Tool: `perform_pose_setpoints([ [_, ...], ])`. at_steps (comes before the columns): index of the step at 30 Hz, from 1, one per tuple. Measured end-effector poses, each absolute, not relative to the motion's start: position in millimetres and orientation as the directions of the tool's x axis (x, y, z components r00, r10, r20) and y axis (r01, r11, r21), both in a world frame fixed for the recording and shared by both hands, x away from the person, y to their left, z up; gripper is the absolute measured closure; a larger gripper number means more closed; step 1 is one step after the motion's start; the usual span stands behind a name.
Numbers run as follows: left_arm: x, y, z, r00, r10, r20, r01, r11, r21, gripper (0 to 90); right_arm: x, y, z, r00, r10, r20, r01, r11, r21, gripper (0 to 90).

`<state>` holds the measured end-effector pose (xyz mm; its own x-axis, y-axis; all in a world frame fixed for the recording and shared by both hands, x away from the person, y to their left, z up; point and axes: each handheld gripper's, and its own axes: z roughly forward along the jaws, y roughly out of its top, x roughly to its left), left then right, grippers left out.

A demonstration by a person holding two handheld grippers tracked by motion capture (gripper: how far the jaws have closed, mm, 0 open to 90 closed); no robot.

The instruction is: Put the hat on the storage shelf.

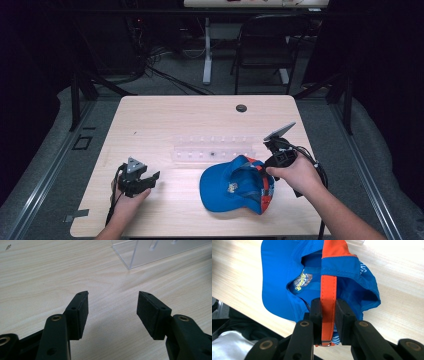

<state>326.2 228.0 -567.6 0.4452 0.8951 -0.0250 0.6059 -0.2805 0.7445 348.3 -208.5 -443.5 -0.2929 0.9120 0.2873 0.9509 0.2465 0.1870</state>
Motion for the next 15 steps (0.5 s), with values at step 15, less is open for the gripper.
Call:
perform_pose_setpoints([
  [15,326,226,-569,0.447,0.894,-0.025,0.610,-0.284,0.740,43.1,356,-206,-424,-0.245,0.921,0.304,0.968,0.212,0.136,77.6],
])
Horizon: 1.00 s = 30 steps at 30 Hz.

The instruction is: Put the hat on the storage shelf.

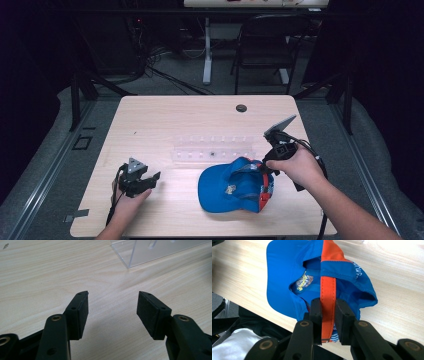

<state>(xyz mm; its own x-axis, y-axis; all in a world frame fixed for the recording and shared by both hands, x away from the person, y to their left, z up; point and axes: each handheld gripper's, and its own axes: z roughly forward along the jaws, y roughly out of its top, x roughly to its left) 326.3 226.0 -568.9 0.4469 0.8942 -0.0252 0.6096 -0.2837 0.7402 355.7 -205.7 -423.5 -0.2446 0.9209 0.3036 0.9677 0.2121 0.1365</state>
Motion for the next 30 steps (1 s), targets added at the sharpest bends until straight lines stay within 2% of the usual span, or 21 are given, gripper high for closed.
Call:
perform_pose_setpoints([
  [18,326,226,-569,0.453,0.891,-0.028,0.613,-0.288,0.736,43.1,364,-192,-379,-0.251,0.927,0.280,0.967,0.230,0.105,77.7],
  [30,326,225,-569,0.453,0.891,-0.029,0.613,-0.288,0.735,43.1,369,-184,-356,-0.252,0.929,0.271,0.967,0.228,0.117,77.7],
])
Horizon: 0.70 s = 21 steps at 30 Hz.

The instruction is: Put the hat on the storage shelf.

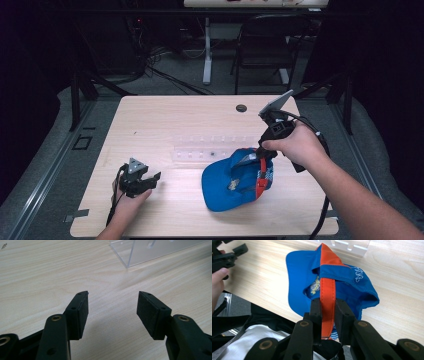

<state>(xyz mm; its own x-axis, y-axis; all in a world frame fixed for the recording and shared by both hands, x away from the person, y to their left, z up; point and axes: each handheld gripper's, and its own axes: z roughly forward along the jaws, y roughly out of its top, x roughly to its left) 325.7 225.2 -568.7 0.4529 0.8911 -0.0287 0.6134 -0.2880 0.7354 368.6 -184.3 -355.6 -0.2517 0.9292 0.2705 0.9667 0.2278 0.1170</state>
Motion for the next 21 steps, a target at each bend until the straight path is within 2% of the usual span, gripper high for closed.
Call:
perform_pose_setpoints([
  [9,325,225,-568,0.456,0.890,-0.028,0.615,-0.291,0.733,43.1,369,-181,-338,-0.269,0.925,0.269,0.962,0.247,0.112,77.8],
  [21,325,225,-569,0.456,0.890,-0.022,0.611,-0.295,0.734,43.1,372,-184,-323,-0.235,0.905,0.356,0.972,0.210,0.108,77.8],
])
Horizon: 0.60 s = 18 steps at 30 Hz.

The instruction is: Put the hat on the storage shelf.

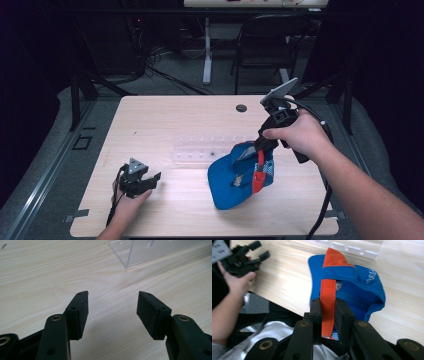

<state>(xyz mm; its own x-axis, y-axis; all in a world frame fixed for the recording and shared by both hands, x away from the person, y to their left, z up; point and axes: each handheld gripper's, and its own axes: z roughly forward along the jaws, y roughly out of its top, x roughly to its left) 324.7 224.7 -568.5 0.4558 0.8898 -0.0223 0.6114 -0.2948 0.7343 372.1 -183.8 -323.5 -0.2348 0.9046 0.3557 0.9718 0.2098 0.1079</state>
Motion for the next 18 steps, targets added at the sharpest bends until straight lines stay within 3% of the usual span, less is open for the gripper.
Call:
perform_pose_setpoints([
  [18,323,225,-568,0.454,0.891,-0.029,0.610,-0.287,0.739,43.2,383,-196,-333,-0.116,0.756,0.645,0.993,0.104,0.056,77.9],
])
